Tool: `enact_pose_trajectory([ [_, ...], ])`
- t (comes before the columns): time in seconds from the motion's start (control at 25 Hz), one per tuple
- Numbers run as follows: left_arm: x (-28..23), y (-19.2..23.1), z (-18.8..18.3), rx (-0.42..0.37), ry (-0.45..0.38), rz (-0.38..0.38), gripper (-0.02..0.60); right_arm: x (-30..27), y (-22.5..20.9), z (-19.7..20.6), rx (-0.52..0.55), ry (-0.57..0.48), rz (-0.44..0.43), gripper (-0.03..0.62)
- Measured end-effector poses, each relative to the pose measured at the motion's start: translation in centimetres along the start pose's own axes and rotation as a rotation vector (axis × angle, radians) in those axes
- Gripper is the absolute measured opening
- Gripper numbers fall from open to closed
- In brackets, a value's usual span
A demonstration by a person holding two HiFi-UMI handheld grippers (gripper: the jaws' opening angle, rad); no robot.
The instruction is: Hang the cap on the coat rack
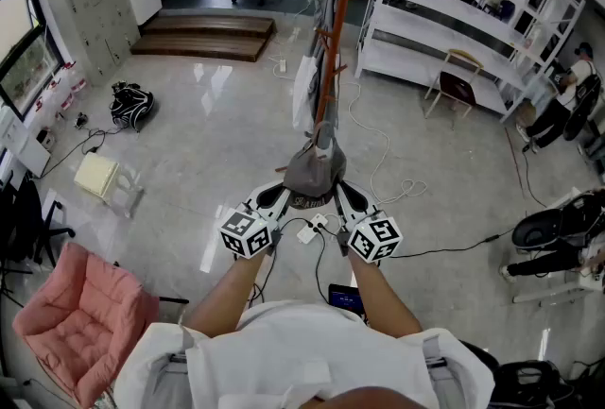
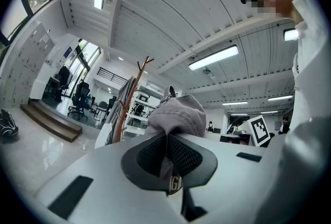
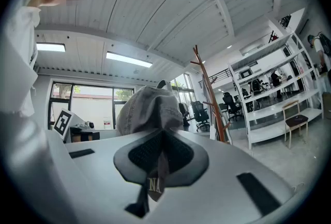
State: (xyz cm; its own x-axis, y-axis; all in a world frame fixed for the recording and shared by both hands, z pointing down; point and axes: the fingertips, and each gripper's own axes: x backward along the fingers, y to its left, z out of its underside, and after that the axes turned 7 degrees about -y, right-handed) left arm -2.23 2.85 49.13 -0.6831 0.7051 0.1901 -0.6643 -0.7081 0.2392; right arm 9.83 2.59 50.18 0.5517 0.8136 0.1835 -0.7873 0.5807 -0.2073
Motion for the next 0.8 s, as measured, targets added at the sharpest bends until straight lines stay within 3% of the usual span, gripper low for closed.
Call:
enact_pose_trajectory([
  [0.8, 0.7, -3.3, 0.8, 0.007, -0.012, -0.055, 0.018, 4.3, -0.2, -1.0, -0.012, -0.009, -0.054, 0.026],
])
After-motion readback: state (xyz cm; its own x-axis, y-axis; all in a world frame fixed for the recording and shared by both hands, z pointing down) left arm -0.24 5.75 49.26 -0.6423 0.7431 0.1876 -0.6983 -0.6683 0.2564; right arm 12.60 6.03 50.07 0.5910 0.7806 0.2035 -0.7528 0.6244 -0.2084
